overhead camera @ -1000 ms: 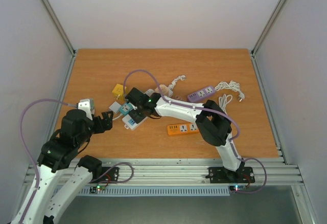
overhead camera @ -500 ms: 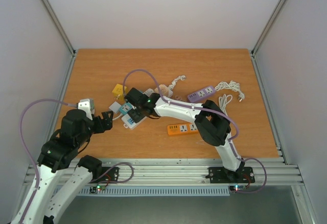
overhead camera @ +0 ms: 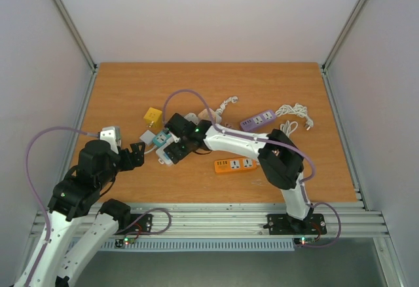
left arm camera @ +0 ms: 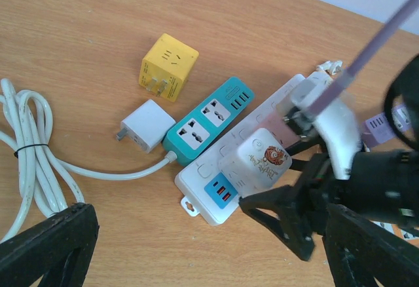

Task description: Insert the plug

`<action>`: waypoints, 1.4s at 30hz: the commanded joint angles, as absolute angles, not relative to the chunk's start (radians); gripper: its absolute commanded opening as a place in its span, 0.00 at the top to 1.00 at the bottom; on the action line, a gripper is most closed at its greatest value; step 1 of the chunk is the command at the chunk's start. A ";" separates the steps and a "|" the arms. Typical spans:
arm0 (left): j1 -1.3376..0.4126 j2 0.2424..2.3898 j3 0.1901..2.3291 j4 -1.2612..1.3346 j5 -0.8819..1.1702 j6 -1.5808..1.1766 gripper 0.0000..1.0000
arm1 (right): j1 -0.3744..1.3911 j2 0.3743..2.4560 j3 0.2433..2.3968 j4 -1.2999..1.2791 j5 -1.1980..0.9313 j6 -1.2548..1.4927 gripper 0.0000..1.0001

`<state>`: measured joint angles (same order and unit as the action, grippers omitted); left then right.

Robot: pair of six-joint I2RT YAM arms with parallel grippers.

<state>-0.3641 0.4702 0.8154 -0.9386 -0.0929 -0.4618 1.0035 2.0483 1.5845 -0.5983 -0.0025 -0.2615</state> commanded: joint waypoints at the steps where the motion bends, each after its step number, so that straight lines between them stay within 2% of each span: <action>1: -0.359 0.466 0.804 -0.890 -0.092 -0.448 0.06 | 1.002 1.894 1.529 -0.560 -0.055 -0.240 0.08; 3: -0.359 0.467 0.804 -0.890 -0.092 -0.448 0.05 | 1.002 1.838 1.481 -0.538 -0.034 -0.229 0.07; 7: -0.359 0.469 0.804 -0.890 -0.094 -0.447 0.05 | 1.000 1.641 1.280 -0.440 0.208 -0.166 0.07; 11: -0.359 0.472 0.804 -0.890 -0.090 -0.448 0.05 | 0.964 1.512 1.164 -0.457 0.503 -0.084 0.09; 13: -0.359 0.472 0.803 -0.888 -0.089 -0.448 0.05 | 0.918 1.480 1.119 -0.488 0.547 -0.034 0.09; 23: -0.357 0.499 0.805 -0.891 -0.087 -0.448 0.05 | 0.647 1.528 0.979 -0.488 0.328 0.069 0.24; 30: -0.358 0.500 0.803 -0.891 -0.091 -0.449 0.05 | 0.599 1.643 0.997 -0.491 0.251 0.058 0.37; 37: -0.357 0.501 0.802 -0.891 -0.092 -0.449 0.05 | 0.580 1.731 1.039 -0.506 0.213 0.035 0.36; 42: -0.356 0.505 0.802 -0.891 -0.089 -0.448 0.05 | 0.580 1.762 1.053 -0.511 0.194 0.035 0.42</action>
<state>-0.3630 0.4976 0.8150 -0.9382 -0.0925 -0.4618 0.5835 1.7279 1.0386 -0.4961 0.2283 0.0360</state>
